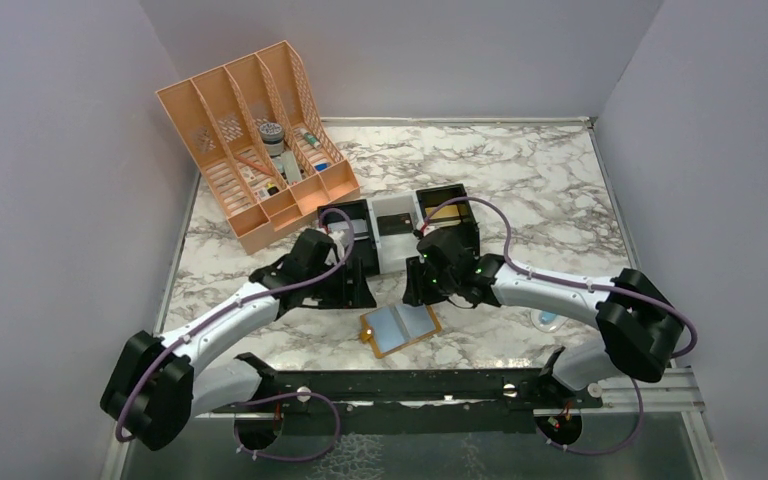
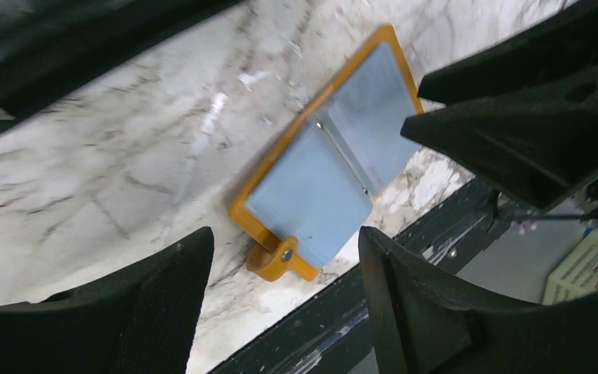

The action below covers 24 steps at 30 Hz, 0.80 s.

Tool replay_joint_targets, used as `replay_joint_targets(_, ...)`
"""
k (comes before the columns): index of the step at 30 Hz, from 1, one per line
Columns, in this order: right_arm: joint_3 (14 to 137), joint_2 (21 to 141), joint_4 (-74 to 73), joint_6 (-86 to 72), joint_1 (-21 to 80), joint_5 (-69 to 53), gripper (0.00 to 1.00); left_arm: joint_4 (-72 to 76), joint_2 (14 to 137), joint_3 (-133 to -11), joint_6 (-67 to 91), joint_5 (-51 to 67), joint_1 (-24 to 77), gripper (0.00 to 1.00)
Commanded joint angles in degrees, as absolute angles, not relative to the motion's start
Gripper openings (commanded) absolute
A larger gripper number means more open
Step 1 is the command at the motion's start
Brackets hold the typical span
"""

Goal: Take the credit cards out of the card holder

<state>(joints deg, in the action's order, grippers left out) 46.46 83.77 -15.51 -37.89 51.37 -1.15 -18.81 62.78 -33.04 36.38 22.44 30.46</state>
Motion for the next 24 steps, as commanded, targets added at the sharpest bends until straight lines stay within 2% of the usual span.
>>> replay_joint_targets(1, 47.7, 81.0, -24.8, -37.5, 51.3, 3.4, 0.36, -16.1, 65.0, -34.1, 40.3, 16.4, 38.4, 0.69)
replay_joint_targets(5, 47.4, 80.1, -28.2, -35.6, 51.3, 6.1, 0.36, -15.0, 67.0, -36.0, 43.5, 10.6, 45.5, 0.63)
replay_joint_targets(9, 46.3, 79.9, -28.7, -34.5, 51.3, 4.0, 0.36, -14.1, 67.3, -34.7, 46.3, 6.7, 47.4, 0.58)
replay_joint_targets(18, 44.5, 81.7, -23.2, -34.2, 51.3, -0.5, 0.32, -12.8, 69.6, -34.5, 47.1, 7.5, 48.7, 0.58)
replay_joint_targets(24, 43.6, 83.5, -21.0, -34.3, 51.3, -2.2, 0.29, -15.8, 68.1, -32.6, 48.5, 3.7, 49.0, 0.59)
